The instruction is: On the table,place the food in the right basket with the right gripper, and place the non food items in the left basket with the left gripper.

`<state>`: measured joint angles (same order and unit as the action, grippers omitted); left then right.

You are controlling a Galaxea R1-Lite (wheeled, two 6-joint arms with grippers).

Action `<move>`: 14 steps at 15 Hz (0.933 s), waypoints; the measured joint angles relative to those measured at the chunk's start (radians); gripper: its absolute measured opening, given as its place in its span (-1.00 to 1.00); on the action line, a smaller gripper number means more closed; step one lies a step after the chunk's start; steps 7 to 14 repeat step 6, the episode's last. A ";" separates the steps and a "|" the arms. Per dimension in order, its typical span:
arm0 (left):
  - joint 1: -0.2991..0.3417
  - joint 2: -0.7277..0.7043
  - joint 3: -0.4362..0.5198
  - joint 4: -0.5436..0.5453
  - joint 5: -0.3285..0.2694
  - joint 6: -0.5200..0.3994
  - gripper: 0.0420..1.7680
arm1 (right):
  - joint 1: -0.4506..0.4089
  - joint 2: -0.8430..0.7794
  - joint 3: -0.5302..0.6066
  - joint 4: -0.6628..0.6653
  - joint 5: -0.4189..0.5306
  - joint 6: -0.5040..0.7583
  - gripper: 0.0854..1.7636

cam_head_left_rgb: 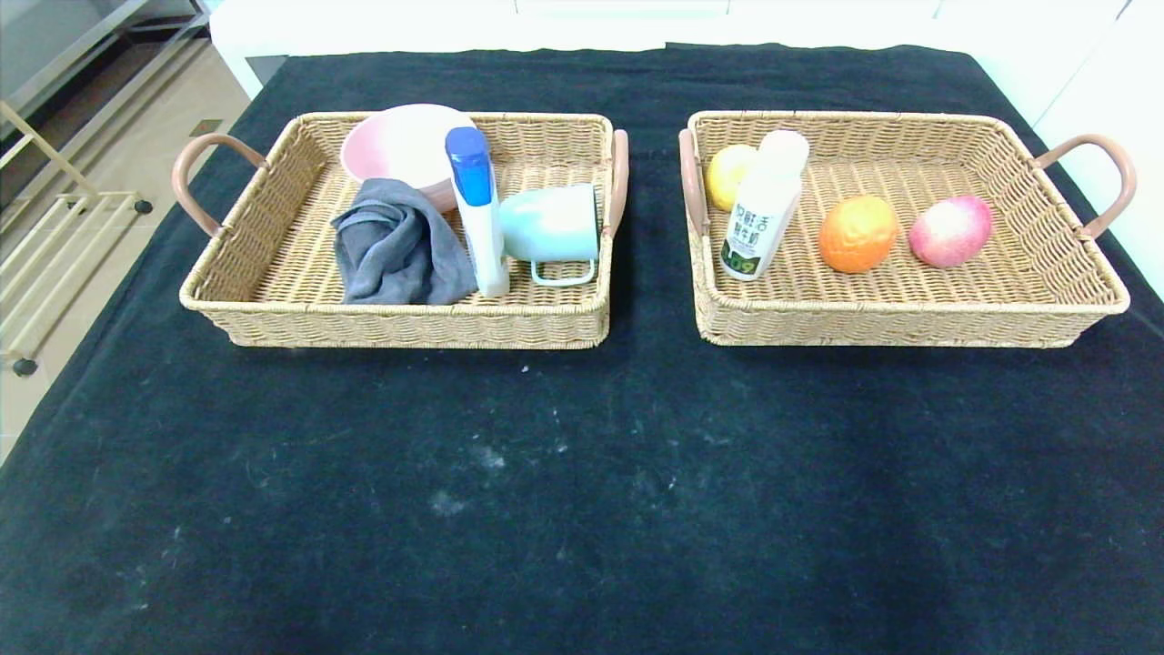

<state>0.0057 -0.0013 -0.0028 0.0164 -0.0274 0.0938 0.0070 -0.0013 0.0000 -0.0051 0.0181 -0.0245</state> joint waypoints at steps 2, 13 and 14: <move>0.000 0.000 0.002 0.000 0.007 -0.043 0.94 | -0.001 0.000 0.000 0.000 0.000 0.001 0.92; 0.000 0.000 0.002 -0.002 0.030 -0.097 0.94 | -0.001 0.000 0.000 0.001 0.000 0.000 0.92; 0.000 0.000 0.002 -0.002 0.030 -0.097 0.94 | -0.001 0.000 0.000 0.001 0.000 0.000 0.92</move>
